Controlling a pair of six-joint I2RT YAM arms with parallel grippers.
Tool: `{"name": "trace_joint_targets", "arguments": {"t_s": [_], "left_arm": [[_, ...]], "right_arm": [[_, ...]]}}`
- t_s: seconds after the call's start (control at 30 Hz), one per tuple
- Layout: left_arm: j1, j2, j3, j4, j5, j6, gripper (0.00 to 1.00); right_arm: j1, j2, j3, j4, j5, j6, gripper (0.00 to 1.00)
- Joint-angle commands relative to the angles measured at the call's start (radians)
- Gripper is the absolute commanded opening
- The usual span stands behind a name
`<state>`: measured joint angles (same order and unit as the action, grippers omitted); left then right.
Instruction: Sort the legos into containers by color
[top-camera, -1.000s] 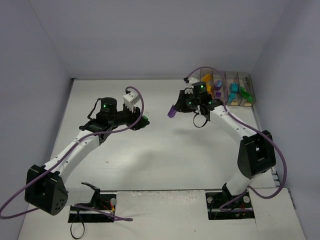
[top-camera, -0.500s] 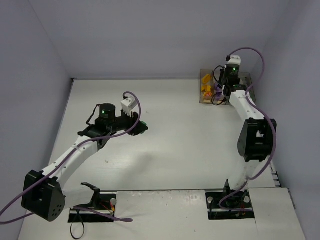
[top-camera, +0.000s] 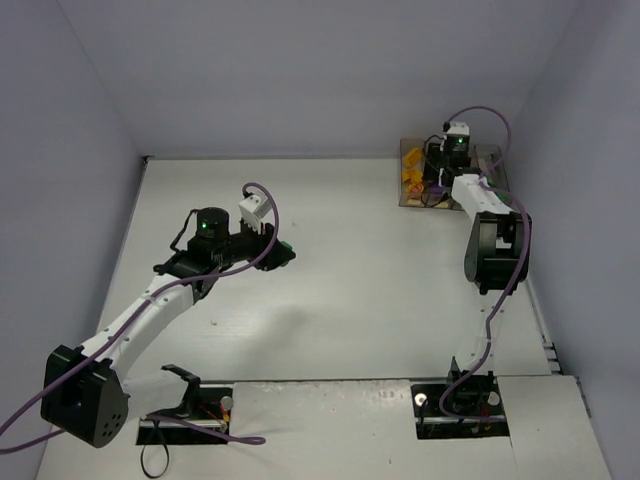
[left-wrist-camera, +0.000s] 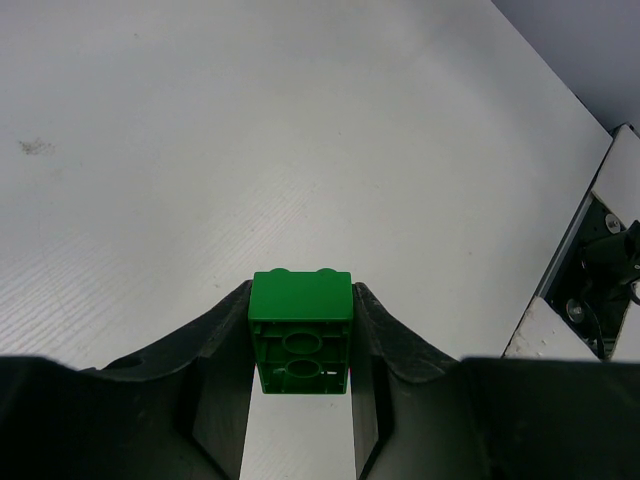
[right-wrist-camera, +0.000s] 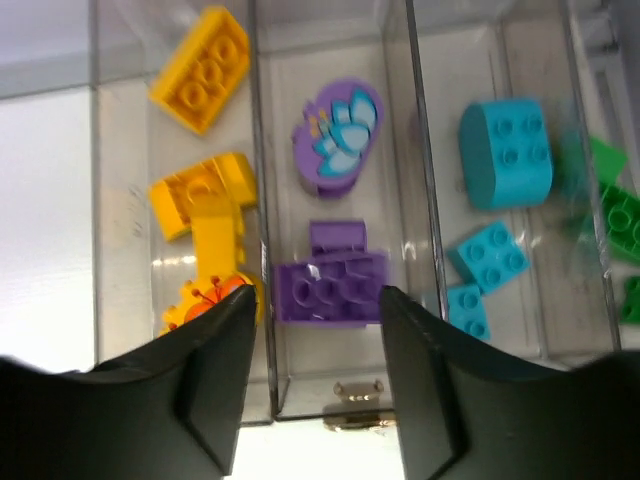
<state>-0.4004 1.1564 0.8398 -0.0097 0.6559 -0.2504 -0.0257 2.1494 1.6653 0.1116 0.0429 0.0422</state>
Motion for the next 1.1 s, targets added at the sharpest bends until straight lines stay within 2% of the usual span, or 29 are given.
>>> {"name": "trace_joint_targets", "arguments": {"t_s": [0.0, 0.07, 0.1, 0.23, 0.27, 0.33, 0.43, 0.5, 0.57, 0.87, 1.07], "left_arm": [[-0.005, -0.026, 0.018, 0.086, 0.01, -0.007, 0.04], [-0.005, -0.023, 0.016, 0.1, 0.019, -0.01, 0.06], [-0.006, -0.021, 0.018, 0.111, 0.025, -0.006, 0.06], [-0.006, -0.017, 0.022, 0.129, 0.034, 0.029, 0.07], [-0.006, -0.017, 0.022, 0.134, 0.019, 0.03, 0.07], [-0.005, -0.009, 0.034, 0.146, -0.002, 0.017, 0.07], [-0.005, 0.028, 0.071, 0.165, -0.059, -0.087, 0.07], [-0.003, 0.045, 0.081, 0.203, -0.047, -0.122, 0.07], [-0.011, 0.063, 0.084, 0.237, -0.035, -0.13, 0.07], [-0.029, 0.012, 0.053, 0.189, -0.025, 0.117, 0.07], [-0.049, -0.014, 0.061, 0.1, -0.059, 0.324, 0.09]], "right_arm": [[-0.005, -0.1, 0.091, 0.028, -0.034, -0.011, 0.54], [-0.003, -0.135, 0.085, 0.0, -0.095, 0.005, 0.62], [-0.003, -0.181, 0.076, -0.009, -0.118, 0.016, 0.63], [0.02, -0.308, -0.004, -0.038, -0.314, 0.108, 0.58], [0.062, -0.331, -0.022, -0.041, -0.387, 0.134, 0.56], [0.104, -0.399, -0.09, -0.047, -0.429, 0.151, 0.56], [0.197, -0.483, -0.211, -0.017, -0.518, 0.188, 0.56], [0.248, -0.548, -0.313, 0.052, -0.636, 0.243, 0.57], [0.288, -0.591, -0.358, 0.08, -0.681, 0.322, 0.57], [0.42, -0.629, -0.378, 0.053, -0.828, 0.453, 0.63], [0.5, -0.622, -0.388, 0.045, -0.853, 0.501, 0.64]]}}
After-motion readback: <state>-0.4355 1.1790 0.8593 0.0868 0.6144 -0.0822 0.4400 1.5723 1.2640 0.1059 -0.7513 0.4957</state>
